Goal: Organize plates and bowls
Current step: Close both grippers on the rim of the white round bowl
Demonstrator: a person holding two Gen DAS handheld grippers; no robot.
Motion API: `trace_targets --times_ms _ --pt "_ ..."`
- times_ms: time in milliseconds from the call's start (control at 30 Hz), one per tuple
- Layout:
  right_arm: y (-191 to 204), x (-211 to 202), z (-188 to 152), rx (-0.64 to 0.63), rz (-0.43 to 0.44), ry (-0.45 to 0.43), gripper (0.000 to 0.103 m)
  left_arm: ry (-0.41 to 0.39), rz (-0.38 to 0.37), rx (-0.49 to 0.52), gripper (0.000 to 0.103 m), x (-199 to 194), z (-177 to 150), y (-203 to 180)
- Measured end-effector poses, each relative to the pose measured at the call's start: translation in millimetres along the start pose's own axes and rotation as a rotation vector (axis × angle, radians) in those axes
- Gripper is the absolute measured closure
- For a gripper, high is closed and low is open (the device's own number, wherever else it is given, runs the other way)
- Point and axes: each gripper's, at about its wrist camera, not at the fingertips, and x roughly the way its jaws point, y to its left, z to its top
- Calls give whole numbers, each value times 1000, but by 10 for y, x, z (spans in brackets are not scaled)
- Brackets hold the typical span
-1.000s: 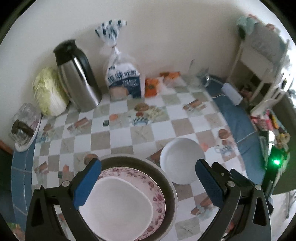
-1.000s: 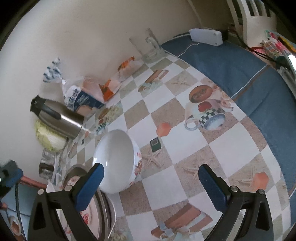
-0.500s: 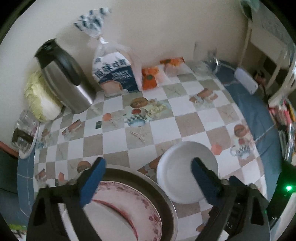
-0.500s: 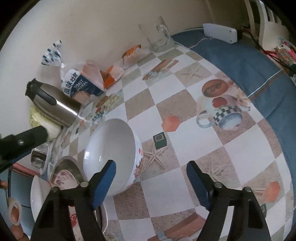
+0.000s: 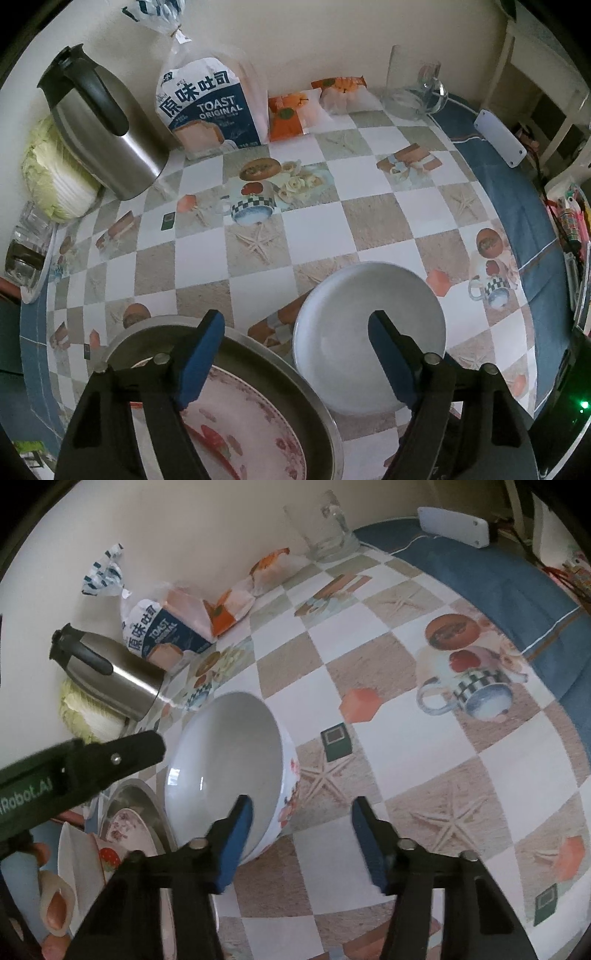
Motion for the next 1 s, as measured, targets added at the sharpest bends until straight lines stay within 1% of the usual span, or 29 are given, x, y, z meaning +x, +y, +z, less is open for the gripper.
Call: trace_targets --times_ms 67,100,200,367,433,500,533,567,700,867,1000 --pt "-7 26 -12 18 14 6 54 11 -7 -8 32 46 2 9" --pt "-17 35 -15 30 27 9 56 17 -11 -13 33 69 0 16" --pt "-45 52 -22 63 64 15 62 31 -15 -26 33 147 -8 32" --pt "2 38 -27 58 91 -1 77 48 -30 -37 34 251 -24 11" --pt "-6 33 -24 65 99 -5 79 52 -32 -34 34 280 -37 -7" --pt "-30 35 -22 80 110 -7 79 54 -37 -31 38 300 -45 -22" --pt "-42 35 -18 88 116 -5 80 60 -43 -34 43 314 -50 -27" --pt "-48 29 -17 91 120 -2 81 65 -50 -36 44 326 -54 -28" --pt "-100 -16 5 110 110 -15 82 74 -62 -27 47 361 -73 -73" --pt "-201 -95 42 136 92 -32 87 85 -83 -23 59 412 -102 -128" --pt "-261 -160 69 149 80 -48 89 97 -104 -15 66 476 -154 -186"
